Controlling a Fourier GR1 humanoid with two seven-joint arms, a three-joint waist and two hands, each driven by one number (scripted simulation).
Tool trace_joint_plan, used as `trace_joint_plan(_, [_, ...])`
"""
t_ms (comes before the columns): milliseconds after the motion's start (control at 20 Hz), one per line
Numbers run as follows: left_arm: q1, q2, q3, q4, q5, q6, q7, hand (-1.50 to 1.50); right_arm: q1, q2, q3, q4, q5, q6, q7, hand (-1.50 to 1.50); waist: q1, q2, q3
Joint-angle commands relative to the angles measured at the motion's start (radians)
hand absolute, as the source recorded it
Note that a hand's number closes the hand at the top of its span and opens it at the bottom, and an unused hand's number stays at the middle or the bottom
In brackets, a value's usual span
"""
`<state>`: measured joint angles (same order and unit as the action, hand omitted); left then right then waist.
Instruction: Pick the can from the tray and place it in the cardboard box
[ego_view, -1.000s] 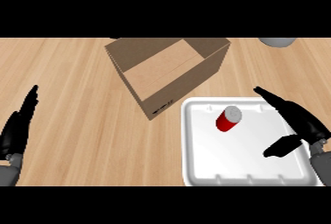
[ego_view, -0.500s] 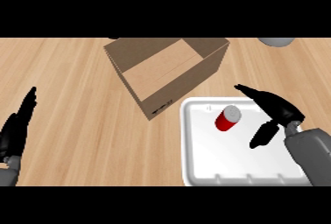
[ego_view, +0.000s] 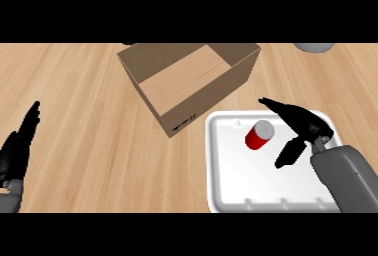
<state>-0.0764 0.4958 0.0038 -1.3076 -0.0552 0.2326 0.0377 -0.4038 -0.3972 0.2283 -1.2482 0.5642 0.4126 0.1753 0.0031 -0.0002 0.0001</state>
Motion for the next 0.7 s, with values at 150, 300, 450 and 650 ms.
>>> trace_joint_plan(150, [-0.073, -0.054, 0.038, 0.066, -0.057, -0.028, -0.008, 0.00, -0.028, 0.044, -0.058, 0.053, 0.025, 0.043, -0.085, -1.50, -0.001, 0.001, 0.000])
trace_joint_plan(300, [0.010, -0.052, 0.055, -0.022, -0.059, -0.045, 0.008, 0.00, 0.080, 0.058, -0.045, -0.082, 0.031, 0.040, -0.087, -1.50, -0.001, -0.001, 0.000])
trace_joint_plan(450, [0.009, -0.075, 0.053, -0.056, -0.089, -0.038, 0.031, 0.00, 0.052, 0.061, -0.063, -0.174, 0.015, 0.123, -0.027, -1.50, -0.002, -0.001, 0.000])
trace_joint_plan(650, [-0.033, -0.077, 0.087, 0.003, -0.094, -0.068, 0.025, 0.00, 0.064, 0.131, -0.010, -0.147, 0.087, 0.105, 0.022, -1.50, -0.001, 0.000, 0.000])
